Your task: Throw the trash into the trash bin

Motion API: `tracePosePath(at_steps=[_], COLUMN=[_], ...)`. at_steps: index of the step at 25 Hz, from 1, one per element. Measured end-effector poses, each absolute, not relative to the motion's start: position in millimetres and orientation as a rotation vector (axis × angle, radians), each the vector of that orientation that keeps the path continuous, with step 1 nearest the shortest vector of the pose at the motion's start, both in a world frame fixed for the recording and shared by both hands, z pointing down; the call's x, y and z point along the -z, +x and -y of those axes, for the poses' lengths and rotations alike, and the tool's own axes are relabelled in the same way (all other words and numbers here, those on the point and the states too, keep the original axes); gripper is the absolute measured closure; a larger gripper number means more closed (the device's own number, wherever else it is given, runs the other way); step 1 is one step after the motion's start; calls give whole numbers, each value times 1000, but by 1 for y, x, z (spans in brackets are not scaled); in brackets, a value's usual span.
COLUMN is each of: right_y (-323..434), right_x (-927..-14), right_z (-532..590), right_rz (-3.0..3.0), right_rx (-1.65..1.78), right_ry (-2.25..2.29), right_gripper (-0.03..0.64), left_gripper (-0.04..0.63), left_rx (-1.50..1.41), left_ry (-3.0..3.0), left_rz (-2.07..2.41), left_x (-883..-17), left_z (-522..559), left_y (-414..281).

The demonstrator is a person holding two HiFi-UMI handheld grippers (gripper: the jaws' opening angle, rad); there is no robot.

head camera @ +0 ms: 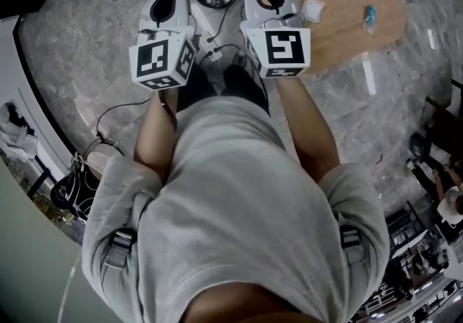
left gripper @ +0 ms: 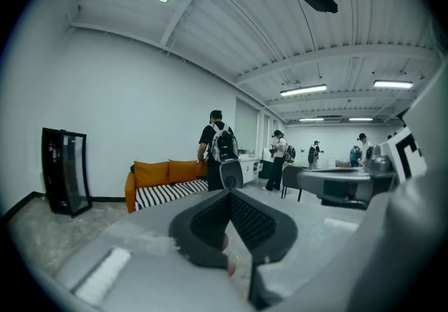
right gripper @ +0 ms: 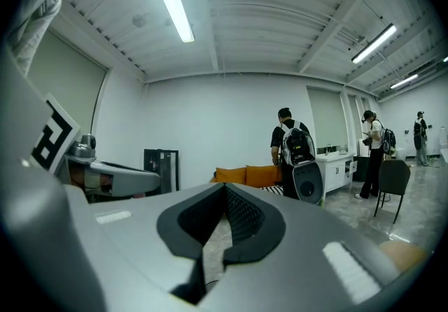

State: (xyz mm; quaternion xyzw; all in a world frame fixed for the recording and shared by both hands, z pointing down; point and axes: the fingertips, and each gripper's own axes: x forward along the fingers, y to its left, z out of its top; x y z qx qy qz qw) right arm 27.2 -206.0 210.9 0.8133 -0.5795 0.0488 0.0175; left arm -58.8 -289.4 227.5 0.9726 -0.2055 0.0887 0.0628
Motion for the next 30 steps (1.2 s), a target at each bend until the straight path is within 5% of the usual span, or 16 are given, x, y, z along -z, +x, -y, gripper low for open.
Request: tracePosePath(at_steps=[11,30], right_y=[-47,-49], right_x=[-239,-223], right_z=[238,55], right_rz=[1690,902], right_rx=[-238,-213], right_ry=[2527,2894], right_gripper=[609,609], left_gripper=[580,580], left_rx=[-323,-241], left_ry=[2903,2930], left_rz=[506,-452], left_x=[-261,-241], left_z=[309,129], left_y=[-132,-65])
